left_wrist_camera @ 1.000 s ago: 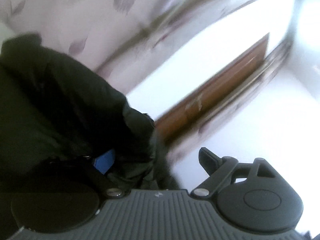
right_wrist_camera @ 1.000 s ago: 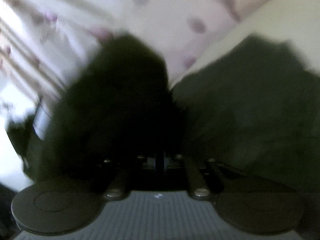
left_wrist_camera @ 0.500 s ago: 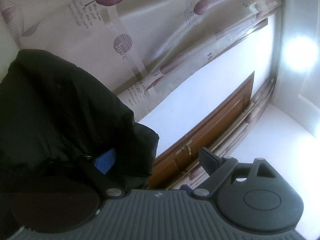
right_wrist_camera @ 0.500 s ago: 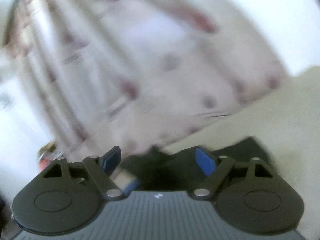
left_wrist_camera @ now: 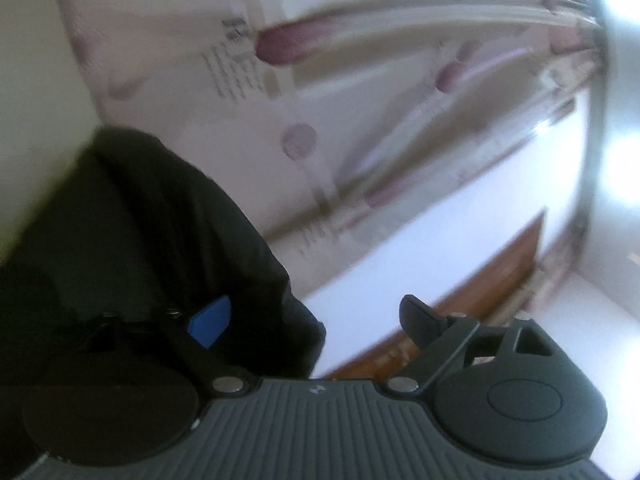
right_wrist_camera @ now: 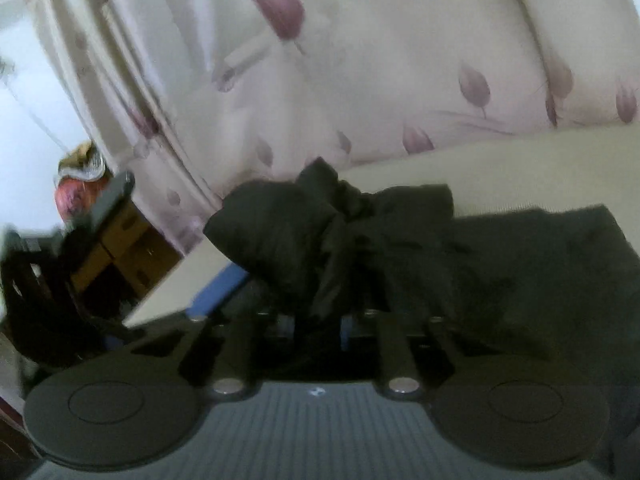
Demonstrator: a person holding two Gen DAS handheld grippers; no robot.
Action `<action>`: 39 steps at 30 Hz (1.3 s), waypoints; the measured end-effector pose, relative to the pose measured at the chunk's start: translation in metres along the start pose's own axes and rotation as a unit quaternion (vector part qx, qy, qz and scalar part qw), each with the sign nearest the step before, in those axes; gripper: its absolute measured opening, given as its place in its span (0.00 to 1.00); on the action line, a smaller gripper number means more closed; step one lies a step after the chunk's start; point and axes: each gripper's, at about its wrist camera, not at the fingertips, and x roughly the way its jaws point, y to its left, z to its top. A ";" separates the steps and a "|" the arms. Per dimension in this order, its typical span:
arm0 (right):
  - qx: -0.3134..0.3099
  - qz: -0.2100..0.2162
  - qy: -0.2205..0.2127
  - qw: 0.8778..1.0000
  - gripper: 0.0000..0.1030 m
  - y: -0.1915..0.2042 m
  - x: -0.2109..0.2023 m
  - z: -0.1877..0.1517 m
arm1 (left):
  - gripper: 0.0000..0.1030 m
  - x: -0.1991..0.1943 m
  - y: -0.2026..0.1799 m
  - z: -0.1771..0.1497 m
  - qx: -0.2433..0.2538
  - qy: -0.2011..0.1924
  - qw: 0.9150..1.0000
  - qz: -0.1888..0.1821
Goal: Fold large clothes
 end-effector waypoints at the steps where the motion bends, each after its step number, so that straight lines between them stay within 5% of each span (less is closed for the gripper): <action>1: -0.010 -0.003 -0.006 1.000 0.11 0.006 -0.011 -0.002 | 0.94 -0.005 -0.002 0.003 -0.003 -0.003 1.000 0.012; 5: -0.049 -0.018 -0.055 0.997 0.09 0.021 -0.041 0.016 | 0.97 -0.025 -0.017 0.013 0.010 -0.001 0.996 0.089; 10: -0.051 -0.048 -0.080 0.994 0.08 0.006 -0.080 0.006 | 1.00 -0.029 -0.040 -0.003 0.098 0.045 0.987 0.120; 16: 0.071 -0.046 -0.105 0.991 0.08 -0.059 -0.102 -0.021 | 1.00 -0.013 -0.027 -0.044 0.124 0.086 0.982 0.110; 20: 0.157 -0.002 -0.138 0.978 0.14 -0.091 -0.122 -0.040 | 1.00 -0.006 -0.031 -0.058 0.178 0.101 0.972 0.114; 23: 0.158 -0.055 -0.170 0.971 0.42 -0.092 -0.154 -0.043 | 1.00 -0.004 -0.029 -0.059 0.173 0.099 0.972 0.121; 24: 0.156 -0.080 -0.171 0.970 0.72 -0.093 -0.162 -0.043 | 1.00 -0.004 -0.027 -0.057 0.164 0.097 0.974 0.122; 25: 0.157 -0.095 -0.175 0.967 0.83 -0.096 -0.171 -0.044 | 1.00 -0.005 -0.025 -0.055 0.155 0.094 0.976 0.122; 32: 0.241 -0.047 -0.068 0.967 0.83 -0.109 -0.149 -0.050 | 1.00 -0.007 -0.028 -0.056 0.159 0.089 0.975 0.127; 37: 0.201 -0.009 -0.036 0.979 0.87 -0.075 -0.120 -0.033 | 1.00 -0.007 -0.029 -0.059 0.170 0.085 0.973 0.134; 39: 0.156 -0.034 -0.030 0.987 0.85 -0.063 -0.108 -0.025 | 1.00 -0.006 -0.028 -0.059 0.172 0.082 0.972 0.139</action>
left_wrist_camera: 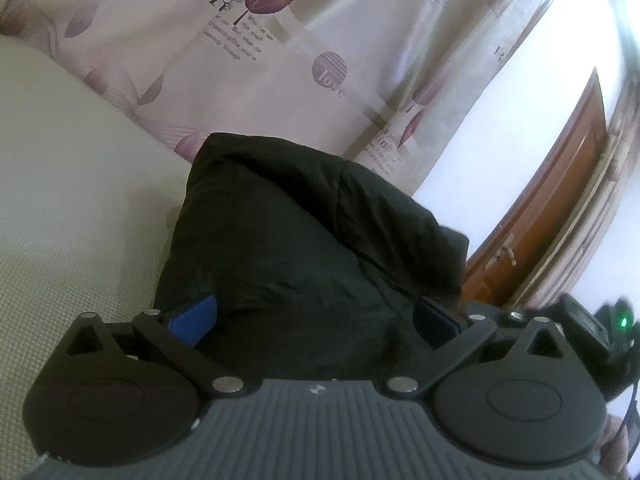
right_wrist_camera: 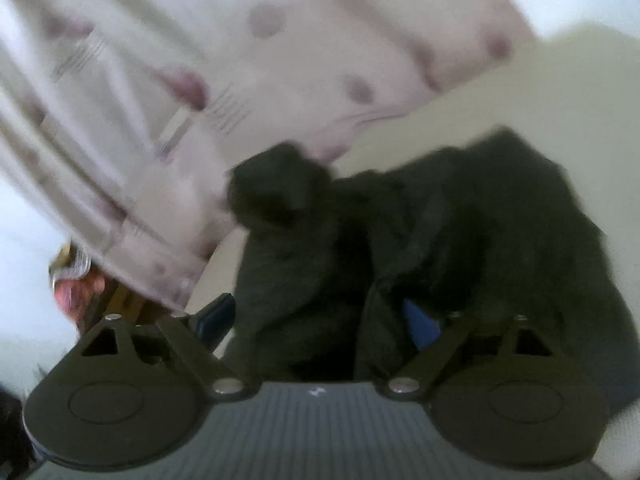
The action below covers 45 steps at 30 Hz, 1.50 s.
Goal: Fold large clothes
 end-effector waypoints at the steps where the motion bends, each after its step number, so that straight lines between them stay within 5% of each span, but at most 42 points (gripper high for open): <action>1: -0.026 -0.010 0.005 1.000 0.70 0.004 0.008 0.001 | 1.00 0.000 0.000 0.000 0.002 -0.002 1.000 0.006; 3: -0.068 -0.024 0.026 0.997 0.41 0.007 0.026 0.002 | 1.00 0.001 0.002 0.000 0.000 -0.005 1.000 0.013; 4: -0.094 -0.029 0.029 0.995 0.36 0.008 0.034 0.001 | 1.00 0.000 0.004 0.000 -0.003 -0.007 1.000 0.011; 9: -0.218 -0.075 0.009 0.973 0.20 0.034 0.040 0.007 | 1.00 -0.015 0.010 0.003 -0.035 -0.026 0.999 -0.008; 13: -0.301 -0.105 -0.011 0.948 0.15 0.052 0.033 0.023 | 0.99 -0.039 -0.004 0.002 0.008 -0.004 0.996 -0.083; 15: -0.322 -0.119 -0.016 0.939 0.15 0.053 0.033 0.030 | 0.99 -0.055 -0.015 -0.002 0.059 0.024 0.984 -0.165; 18: -0.307 -0.120 -0.019 0.944 0.14 0.038 0.032 0.036 | 0.99 -0.061 -0.033 -0.016 0.103 0.106 0.958 -0.247; 24: -0.299 -0.105 -0.029 0.948 0.14 0.035 0.027 0.036 | 0.98 -0.013 -0.065 -0.070 0.136 0.182 0.930 -0.290; 26: -0.313 -0.108 -0.027 0.943 0.14 0.039 0.025 0.038 | 0.97 0.004 -0.077 -0.084 0.173 0.177 0.926 -0.285; 29: -0.345 -0.121 -0.027 0.930 0.14 0.044 0.022 0.042 | 0.97 0.029 -0.078 -0.091 0.200 0.126 0.949 -0.209; 31: -0.357 -0.131 -0.027 0.924 0.11 0.043 0.019 0.046 | 0.95 0.046 -0.064 -0.091 0.174 0.132 0.964 -0.153; 33: -0.372 -0.156 -0.031 0.915 0.04 0.038 0.020 0.048 | 0.81 0.053 -0.060 -0.096 0.204 0.143 0.963 -0.105; 39: -0.311 -0.164 -0.003 0.936 0.01 -0.014 0.021 0.061 | 0.69 0.051 -0.040 -0.090 0.183 0.150 0.969 -0.079; 43: -0.133 -0.061 0.016 0.989 0.03 -0.053 0.007 0.084 | 0.76 0.059 -0.043 -0.091 0.189 0.157 0.966 -0.082; 45: -0.041 -0.022 0.024 0.999 0.10 -0.072 -0.002 0.096 | 0.83 0.067 -0.045 -0.091 0.199 0.155 0.964 -0.083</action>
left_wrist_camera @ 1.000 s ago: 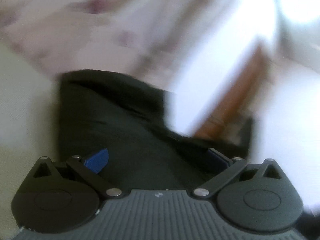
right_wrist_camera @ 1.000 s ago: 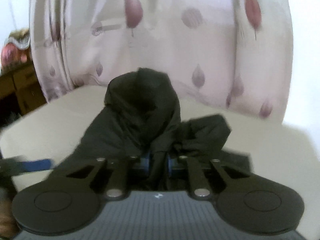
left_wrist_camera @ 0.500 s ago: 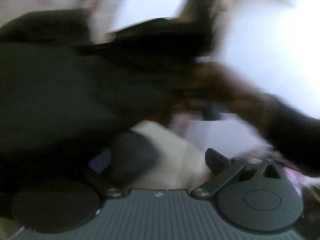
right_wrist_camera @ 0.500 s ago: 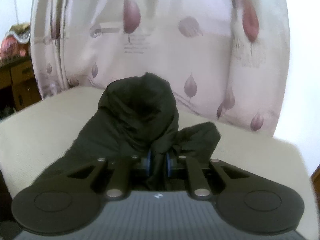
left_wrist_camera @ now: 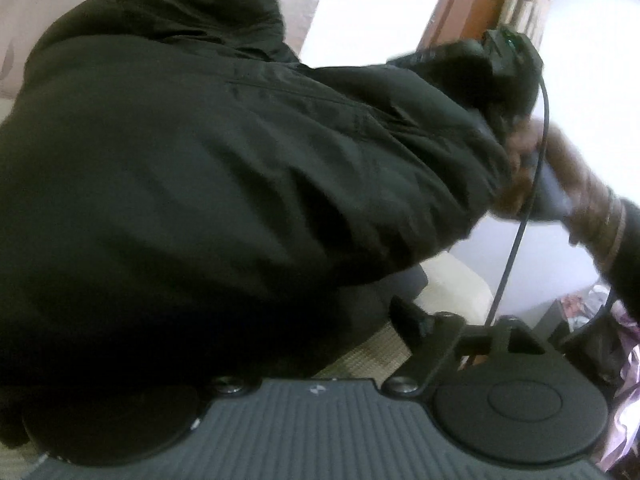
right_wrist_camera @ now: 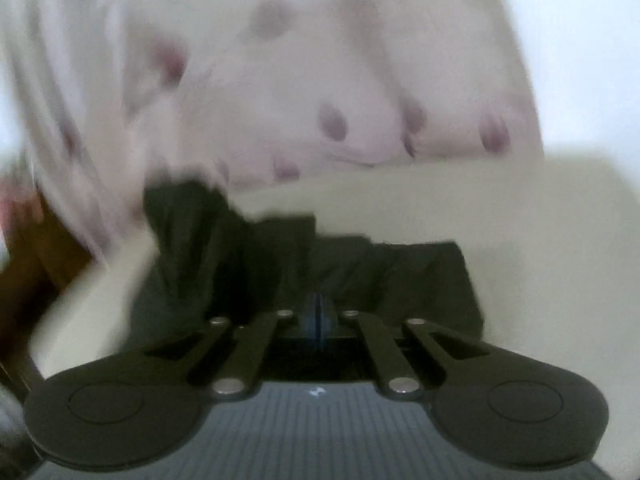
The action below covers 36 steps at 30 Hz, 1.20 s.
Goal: Fold large clothes
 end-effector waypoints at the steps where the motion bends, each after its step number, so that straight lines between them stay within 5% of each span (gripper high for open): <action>1: 0.024 0.017 0.018 0.999 0.30 -0.006 -0.001 0.003 | 0.84 0.001 -0.002 -0.003 0.007 -0.001 1.000 0.002; 2: 0.043 0.019 0.037 0.998 0.47 -0.009 -0.002 0.003 | 0.87 0.001 -0.002 -0.003 0.014 -0.002 1.000 0.002; 3: 0.045 0.012 0.045 0.998 0.88 -0.008 -0.004 0.002 | 0.89 0.003 -0.003 -0.004 0.016 -0.003 1.000 0.002; 4: 0.038 0.012 0.050 0.998 0.98 -0.005 -0.005 -0.001 | 0.90 0.009 -0.008 -0.005 0.015 -0.004 1.000 0.002; 7: 0.040 0.042 0.071 0.996 0.97 0.011 -0.003 -0.008 | 0.93 0.016 -0.006 -0.007 0.024 -0.006 1.000 0.003; 14: -0.075 0.002 0.126 0.989 0.97 0.077 0.058 -0.009 | 0.97 0.024 -0.017 -0.016 0.032 -0.015 0.999 0.009; 15: -0.104 -0.004 0.129 0.986 0.82 0.085 0.067 -0.012 | 0.97 0.026 -0.017 -0.015 0.030 -0.017 0.999 0.010; 16: -0.140 -0.010 0.132 0.981 0.46 0.094 0.075 -0.016 | 0.97 0.029 -0.018 -0.015 0.028 -0.018 0.999 0.012; 19: -0.265 -0.032 0.107 0.958 0.28 0.122 0.076 -0.029 | 0.84 0.031 -0.020 -0.018 0.021 -0.024 0.999 0.037; 21: -0.309 -0.051 0.086 0.946 0.23 0.131 0.066 -0.026 | 0.62 0.029 -0.015 -0.019 -0.008 -0.032 0.998 0.057; 24: -0.349 -0.078 0.053 0.932 0.20 0.129 0.047 -0.022 | 0.54 0.032 -0.009 -0.019 -0.021 -0.033 0.997 0.070; 32: -0.222 -0.105 0.022 0.969 0.20 0.034 0.010 -0.023 | 0.54 0.055 -0.001 -0.014 -0.038 -0.022 0.996 0.080; 36: -0.117 -0.057 -0.002 0.992 0.20 -0.010 -0.004 -0.025 | 0.54 0.066 0.007 -0.012 -0.060 -0.020 0.995 0.078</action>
